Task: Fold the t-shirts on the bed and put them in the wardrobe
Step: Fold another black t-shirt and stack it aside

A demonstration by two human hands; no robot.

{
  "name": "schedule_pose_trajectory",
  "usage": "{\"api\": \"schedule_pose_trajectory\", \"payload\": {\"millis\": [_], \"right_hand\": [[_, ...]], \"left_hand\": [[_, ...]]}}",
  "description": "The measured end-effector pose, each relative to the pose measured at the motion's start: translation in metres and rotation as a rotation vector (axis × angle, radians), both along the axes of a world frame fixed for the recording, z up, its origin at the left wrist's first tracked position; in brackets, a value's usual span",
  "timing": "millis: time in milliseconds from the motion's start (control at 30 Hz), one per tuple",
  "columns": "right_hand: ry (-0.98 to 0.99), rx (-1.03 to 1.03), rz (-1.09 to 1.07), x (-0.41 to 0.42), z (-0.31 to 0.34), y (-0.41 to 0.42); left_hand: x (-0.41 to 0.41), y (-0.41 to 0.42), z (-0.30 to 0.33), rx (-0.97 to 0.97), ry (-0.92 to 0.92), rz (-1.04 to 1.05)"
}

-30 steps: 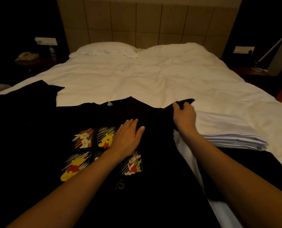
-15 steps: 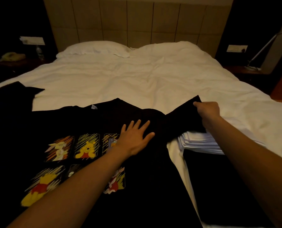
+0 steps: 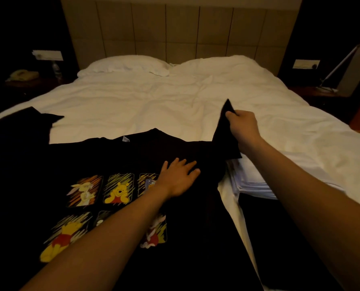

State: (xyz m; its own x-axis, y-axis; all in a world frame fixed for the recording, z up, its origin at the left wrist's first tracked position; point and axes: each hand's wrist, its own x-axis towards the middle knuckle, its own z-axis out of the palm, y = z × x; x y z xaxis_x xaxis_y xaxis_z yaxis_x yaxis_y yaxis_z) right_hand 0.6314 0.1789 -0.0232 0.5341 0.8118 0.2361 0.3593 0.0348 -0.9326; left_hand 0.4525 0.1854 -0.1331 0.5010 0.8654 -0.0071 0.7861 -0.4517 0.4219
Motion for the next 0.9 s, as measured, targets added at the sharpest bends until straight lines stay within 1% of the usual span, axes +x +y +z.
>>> {"api": "schedule_pose_trajectory", "payload": {"millis": [33, 67, 100, 133, 167, 200, 233, 267, 333, 367, 433, 467, 500, 533, 567, 667, 700, 733, 833, 900], "right_hand": [[0.013, 0.001, 0.059, -0.015, 0.004, 0.001], [0.028, -0.016, 0.137, -0.031, 0.008, 0.001], [0.055, -0.045, 0.235, -0.046, 0.01, 0.001], [0.102, -0.09, 0.342, -0.061, 0.011, -0.002], [0.151, -0.146, 0.428, -0.073, 0.012, -0.005], [0.178, -0.197, 0.47, -0.082, 0.012, -0.008], [0.195, -0.224, 0.468, -0.088, 0.01, -0.009], [0.212, -0.227, 0.438, -0.091, 0.007, -0.009], [0.242, -0.203, 0.337, -0.093, -0.006, -0.009], [0.228, -0.178, 0.27, -0.092, -0.015, -0.009], [0.079, -0.148, 0.144, -0.089, -0.036, -0.012], [-0.009, -0.155, 0.089, -0.087, -0.047, -0.017], [-0.081, -0.174, 0.039, -0.085, -0.058, -0.023], [-0.124, -0.208, 0.004, -0.082, -0.068, -0.03], [-0.148, -0.242, -0.015, -0.081, -0.079, -0.037], [-0.208, -0.299, -0.026, -0.078, -0.104, -0.049], [-0.222, -0.297, -0.028, -0.077, -0.111, -0.05], [-0.232, -0.291, -0.034, -0.075, -0.115, -0.052], [-0.258, -0.274, -0.041, -0.07, -0.12, -0.058], [-0.315, -0.301, -0.03, -0.069, -0.121, -0.061]], "left_hand": [[-0.002, -0.003, 0.008, -0.089, -0.326, 0.062], [-0.005, -0.006, 0.016, -0.248, -0.719, 0.167], [-0.01, -0.007, 0.023, -0.426, -1.067, 0.24], [-0.018, -0.007, 0.027, -0.601, -1.336, 0.267], [-0.026, -0.007, 0.031, -0.756, -1.532, 0.282], [-0.033, -0.006, 0.034, -0.849, -1.651, 0.286], [-0.041, -0.007, 0.035, -0.89, -1.708, 0.295], [-0.046, -0.01, 0.035, -0.908, -1.722, 0.325], [-0.05, -0.014, 0.033, -0.935, -1.669, 0.41], [-0.05, -0.016, 0.032, -0.948, -1.639, 0.487], [-0.053, -0.012, 0.026, -0.946, -1.603, 0.645], [-0.056, -0.011, 0.024, -0.899, -1.595, 0.699], [-0.058, -0.008, 0.022, -0.799, -1.589, 0.731], [-0.061, -0.008, 0.018, -0.634, -1.537, 0.749], [-0.063, -0.009, 0.015, -0.417, -1.407, 0.747], [-0.063, -0.013, 0.011, 0.25, -0.784, 0.656], [-0.06, -0.01, 0.009, 0.383, -0.619, 0.57], [-0.055, -0.005, 0.01, 0.409, -0.506, 0.456], [-0.036, 0.018, 0.009, 0.174, -0.255, 0.148], [-0.025, 0.035, 0.008, 0.113, -0.029, 0.028]]}}
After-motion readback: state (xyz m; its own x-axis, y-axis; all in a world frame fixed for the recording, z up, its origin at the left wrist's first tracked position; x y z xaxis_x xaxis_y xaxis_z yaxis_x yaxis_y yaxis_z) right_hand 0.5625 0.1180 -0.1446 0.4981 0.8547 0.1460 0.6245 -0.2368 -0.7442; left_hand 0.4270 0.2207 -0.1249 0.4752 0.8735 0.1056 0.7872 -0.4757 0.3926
